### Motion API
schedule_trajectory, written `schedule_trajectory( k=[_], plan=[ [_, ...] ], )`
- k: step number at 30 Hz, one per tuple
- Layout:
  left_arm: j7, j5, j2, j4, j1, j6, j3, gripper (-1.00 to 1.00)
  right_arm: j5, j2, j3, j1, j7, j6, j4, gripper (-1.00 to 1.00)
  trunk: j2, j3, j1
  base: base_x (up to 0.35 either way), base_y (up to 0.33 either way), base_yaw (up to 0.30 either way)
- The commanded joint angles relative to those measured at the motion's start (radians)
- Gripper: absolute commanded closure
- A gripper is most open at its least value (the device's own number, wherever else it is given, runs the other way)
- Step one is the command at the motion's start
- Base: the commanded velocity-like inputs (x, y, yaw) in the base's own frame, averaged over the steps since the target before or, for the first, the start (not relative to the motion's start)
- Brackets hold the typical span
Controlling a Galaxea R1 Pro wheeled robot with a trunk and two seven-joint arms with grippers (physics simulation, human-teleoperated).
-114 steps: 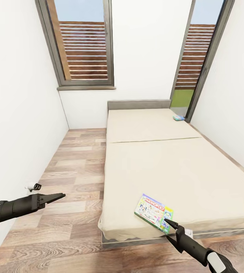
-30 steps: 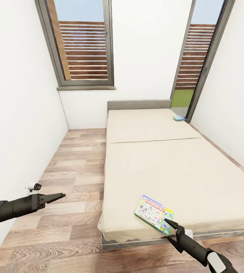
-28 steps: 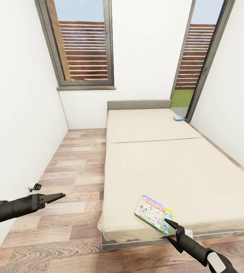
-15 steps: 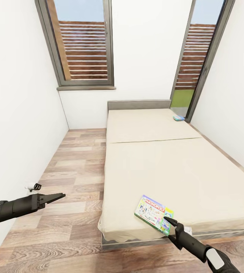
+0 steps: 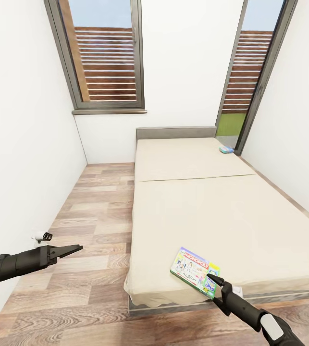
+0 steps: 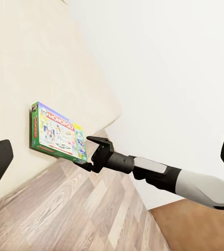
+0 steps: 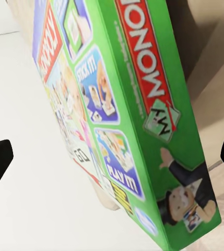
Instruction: Put all the toys in the child's room - the three board games (two on the bed and one on the table), the two jigsaw puzzles on the table, and the tennis ball on the table - inside the toy box on the table in the child's room.
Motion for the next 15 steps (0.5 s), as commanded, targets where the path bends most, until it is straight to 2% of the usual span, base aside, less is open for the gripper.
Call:
schedule_trajectory(
  k=[1, 10, 15],
  plan=[
    [-0.004, -0.001, 0.0, 0.0, 0.0, 0.011, 0.0, -1.0, 0.0, 0.0, -0.004, -0.001, 0.002, 0.006, 0.0, -1.0, 0.0, -0.001, 0.0, 0.0, 0.0, 0.0],
    [-0.004, -0.001, 0.0, 0.0, 0.0, 0.011, 0.0, -1.0, -0.001, 0.0, 0.03, -0.001, -0.001, 0.006, 0.0, -1.0, 0.0, -0.001, 0.0, 0.0, 0.0, 0.0],
    [-0.004, -0.001, 0.0, 0.0, 0.0, 0.011, 0.0, -1.0, -0.002, 0.0, 0.035, -0.001, -0.003, 0.008, 0.0, -1.0, 0.0, -0.001, 0.0, 0.0, 0.0, 0.0]
  ],
)
